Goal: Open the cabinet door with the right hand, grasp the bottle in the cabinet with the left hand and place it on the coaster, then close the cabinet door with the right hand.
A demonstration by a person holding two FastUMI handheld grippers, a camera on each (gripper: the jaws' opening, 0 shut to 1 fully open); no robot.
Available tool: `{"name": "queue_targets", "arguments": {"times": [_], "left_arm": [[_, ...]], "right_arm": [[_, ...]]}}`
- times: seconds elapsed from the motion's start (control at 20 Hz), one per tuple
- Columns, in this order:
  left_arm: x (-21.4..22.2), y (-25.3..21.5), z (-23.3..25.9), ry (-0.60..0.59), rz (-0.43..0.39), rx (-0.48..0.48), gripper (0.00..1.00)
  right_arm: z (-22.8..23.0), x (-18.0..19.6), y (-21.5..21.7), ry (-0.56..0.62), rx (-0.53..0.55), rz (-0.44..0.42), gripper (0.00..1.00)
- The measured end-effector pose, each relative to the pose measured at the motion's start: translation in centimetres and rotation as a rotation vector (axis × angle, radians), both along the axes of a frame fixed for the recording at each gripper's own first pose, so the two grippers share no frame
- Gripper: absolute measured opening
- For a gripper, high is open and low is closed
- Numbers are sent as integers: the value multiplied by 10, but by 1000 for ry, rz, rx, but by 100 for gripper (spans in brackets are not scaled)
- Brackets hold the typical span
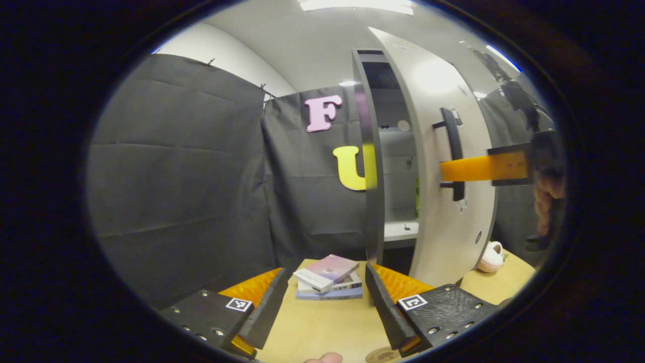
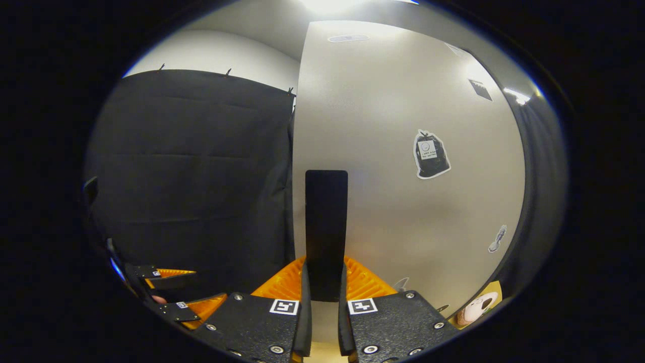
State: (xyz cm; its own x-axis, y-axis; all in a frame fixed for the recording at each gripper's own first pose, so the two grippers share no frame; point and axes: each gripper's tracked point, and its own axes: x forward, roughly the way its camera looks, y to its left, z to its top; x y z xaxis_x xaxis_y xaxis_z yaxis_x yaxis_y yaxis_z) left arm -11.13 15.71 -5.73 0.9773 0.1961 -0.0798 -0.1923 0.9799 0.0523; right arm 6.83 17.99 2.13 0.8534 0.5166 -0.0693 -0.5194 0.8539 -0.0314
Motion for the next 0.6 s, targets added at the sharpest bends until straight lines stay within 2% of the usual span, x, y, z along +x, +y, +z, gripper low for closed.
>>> {"name": "queue_targets", "arguments": {"times": [0.1,0.15,0.2,0.4,0.6], "left_arm": [[19,2,8,-13,-3,9,89],[29,-2,12,-19,-13,9,93],[37,-8,12,-20,-23,9,89],[70,-44,16,-31,-75,-6,89],[96,-85,17,-29,-139,-14,89]], "right_arm": [[-2,5,-6,6,2,-1,21],[-3,7,-8,9,1,0,22],[-3,3,-8,11,-1,2,22],[-2,0,-16,12,3,22,22],[-3,-4,-27,14,-13,-4,22]]}}
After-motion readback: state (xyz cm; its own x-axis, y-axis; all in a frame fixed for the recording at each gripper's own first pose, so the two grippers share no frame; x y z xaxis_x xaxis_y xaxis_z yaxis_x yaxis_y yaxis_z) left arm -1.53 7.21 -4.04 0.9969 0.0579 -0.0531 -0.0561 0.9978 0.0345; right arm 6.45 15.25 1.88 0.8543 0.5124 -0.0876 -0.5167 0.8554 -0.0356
